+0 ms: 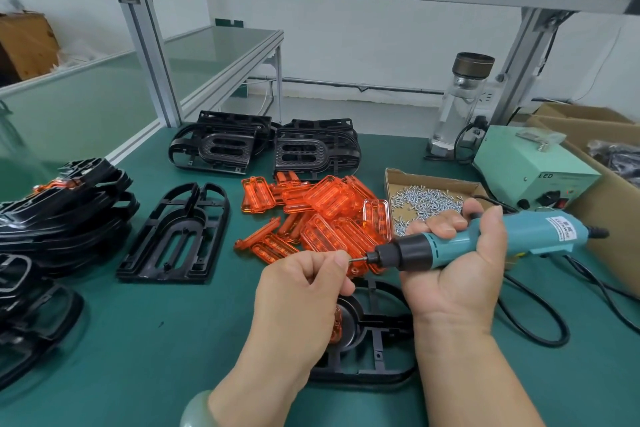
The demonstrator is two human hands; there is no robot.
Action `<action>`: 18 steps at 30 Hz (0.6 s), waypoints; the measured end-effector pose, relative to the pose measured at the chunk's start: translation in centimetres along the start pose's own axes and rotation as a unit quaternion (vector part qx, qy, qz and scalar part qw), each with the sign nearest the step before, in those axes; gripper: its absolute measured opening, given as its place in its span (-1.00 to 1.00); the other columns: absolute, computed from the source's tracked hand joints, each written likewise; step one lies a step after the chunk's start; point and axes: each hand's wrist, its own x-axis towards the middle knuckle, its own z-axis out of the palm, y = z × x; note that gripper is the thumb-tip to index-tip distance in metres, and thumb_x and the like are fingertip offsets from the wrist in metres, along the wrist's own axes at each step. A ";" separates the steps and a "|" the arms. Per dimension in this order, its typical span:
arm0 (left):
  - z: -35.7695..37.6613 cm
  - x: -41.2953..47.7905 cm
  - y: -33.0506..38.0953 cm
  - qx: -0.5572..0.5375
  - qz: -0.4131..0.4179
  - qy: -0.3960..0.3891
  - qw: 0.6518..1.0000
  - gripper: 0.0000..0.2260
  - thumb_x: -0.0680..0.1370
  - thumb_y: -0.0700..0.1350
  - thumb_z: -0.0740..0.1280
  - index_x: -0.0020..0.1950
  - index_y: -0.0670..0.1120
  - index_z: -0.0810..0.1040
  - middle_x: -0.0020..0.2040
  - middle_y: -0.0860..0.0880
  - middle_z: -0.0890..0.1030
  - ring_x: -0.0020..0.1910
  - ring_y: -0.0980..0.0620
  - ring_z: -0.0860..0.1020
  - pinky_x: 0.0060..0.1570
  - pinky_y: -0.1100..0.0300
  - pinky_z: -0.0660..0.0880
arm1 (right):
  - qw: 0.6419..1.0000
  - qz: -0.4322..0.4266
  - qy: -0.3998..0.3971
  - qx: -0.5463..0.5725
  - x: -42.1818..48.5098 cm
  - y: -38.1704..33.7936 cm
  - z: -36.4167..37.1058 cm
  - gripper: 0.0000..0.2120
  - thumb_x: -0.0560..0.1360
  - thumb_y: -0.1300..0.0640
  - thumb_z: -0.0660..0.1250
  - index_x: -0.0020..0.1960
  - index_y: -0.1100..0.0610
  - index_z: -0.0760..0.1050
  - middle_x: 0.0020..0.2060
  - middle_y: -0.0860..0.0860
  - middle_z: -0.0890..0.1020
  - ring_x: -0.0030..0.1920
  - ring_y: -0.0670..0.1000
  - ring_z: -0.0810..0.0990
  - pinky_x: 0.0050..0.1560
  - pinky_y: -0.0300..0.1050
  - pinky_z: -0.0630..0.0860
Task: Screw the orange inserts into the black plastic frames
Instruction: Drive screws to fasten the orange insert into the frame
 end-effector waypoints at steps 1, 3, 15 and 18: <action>0.1 0.0 0.0 0.004 0.003 0.001 1.000 -0.69 0.51 0.05 0.33 -0.39 -0.03 0.58 -0.55 0.01 0.36 -0.53 0.06 0.23 -0.55 0.27 0.25 | 1.000 0.001 0.001 0.004 0.0 0.0 0.0 -0.87 0.44 -0.04 0.31 -0.14 0.00 0.41 -0.42 -0.14 0.40 -0.49 -0.17 0.38 -0.34 -0.30 0.43; 0.1 -0.1 0.0 0.006 0.011 0.004 1.000 -0.67 0.52 0.04 0.32 -0.42 -0.05 0.56 -0.57 0.03 0.35 -0.56 0.09 0.23 -0.56 0.29 0.25 | 1.000 0.004 0.000 0.010 0.0 -0.1 0.0 -0.85 0.41 -0.04 0.32 -0.14 0.00 0.41 -0.41 -0.14 0.40 -0.49 -0.17 0.39 -0.34 -0.31 0.44; 0.1 0.0 -0.1 0.049 0.064 0.024 0.996 -0.77 0.48 0.03 0.36 -0.36 -0.01 0.58 -0.37 -0.04 0.61 -0.45 0.24 0.46 -0.53 0.47 0.36 | 1.000 0.002 0.000 0.003 0.0 0.0 0.0 -0.82 0.33 -0.02 0.35 -0.14 0.00 0.41 -0.42 -0.14 0.39 -0.51 -0.17 0.37 -0.36 -0.30 0.44; -0.1 0.1 0.0 0.036 0.062 0.009 0.997 -0.76 0.47 0.00 0.38 -0.39 0.02 0.61 -0.32 0.14 0.65 -0.35 0.33 0.54 -0.44 0.53 0.38 | 1.000 0.000 0.003 -0.002 0.0 0.0 -0.1 -0.82 0.35 -0.03 0.34 -0.14 0.01 0.41 -0.42 -0.14 0.39 -0.50 -0.17 0.38 -0.35 -0.30 0.43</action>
